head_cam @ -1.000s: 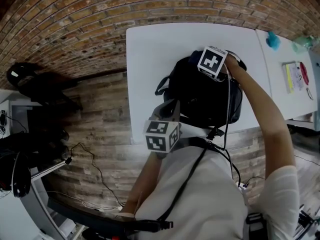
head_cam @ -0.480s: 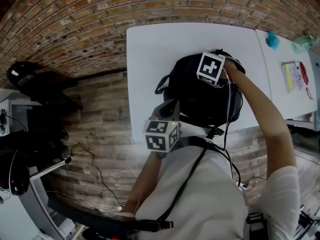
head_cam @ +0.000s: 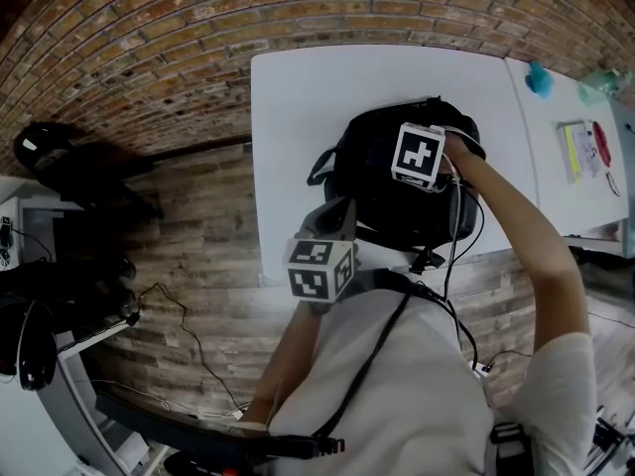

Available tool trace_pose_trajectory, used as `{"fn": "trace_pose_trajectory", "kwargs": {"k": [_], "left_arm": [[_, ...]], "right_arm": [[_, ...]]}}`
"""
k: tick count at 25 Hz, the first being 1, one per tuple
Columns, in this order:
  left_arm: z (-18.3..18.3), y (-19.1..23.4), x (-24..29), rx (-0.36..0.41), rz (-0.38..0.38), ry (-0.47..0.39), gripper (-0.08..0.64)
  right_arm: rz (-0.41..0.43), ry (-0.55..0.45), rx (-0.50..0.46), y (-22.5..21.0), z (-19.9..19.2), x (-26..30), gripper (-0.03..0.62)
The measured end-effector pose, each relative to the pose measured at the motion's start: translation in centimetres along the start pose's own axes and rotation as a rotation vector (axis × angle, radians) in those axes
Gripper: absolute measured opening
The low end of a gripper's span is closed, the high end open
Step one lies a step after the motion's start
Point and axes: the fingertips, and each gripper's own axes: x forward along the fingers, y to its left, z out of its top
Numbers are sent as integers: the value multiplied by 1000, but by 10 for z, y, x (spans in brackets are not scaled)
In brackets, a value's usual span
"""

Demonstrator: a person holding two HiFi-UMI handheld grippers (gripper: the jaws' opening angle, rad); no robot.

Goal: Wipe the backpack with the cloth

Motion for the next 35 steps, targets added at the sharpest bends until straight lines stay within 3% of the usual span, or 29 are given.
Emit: {"fn": "trace_pose_trajectory", "kwargs": {"k": [35], "left_arm": [[-8,-5,-5,0,-15,10,3]], "right_arm": [[153,-2,-182,103,-4,0,67]]}}
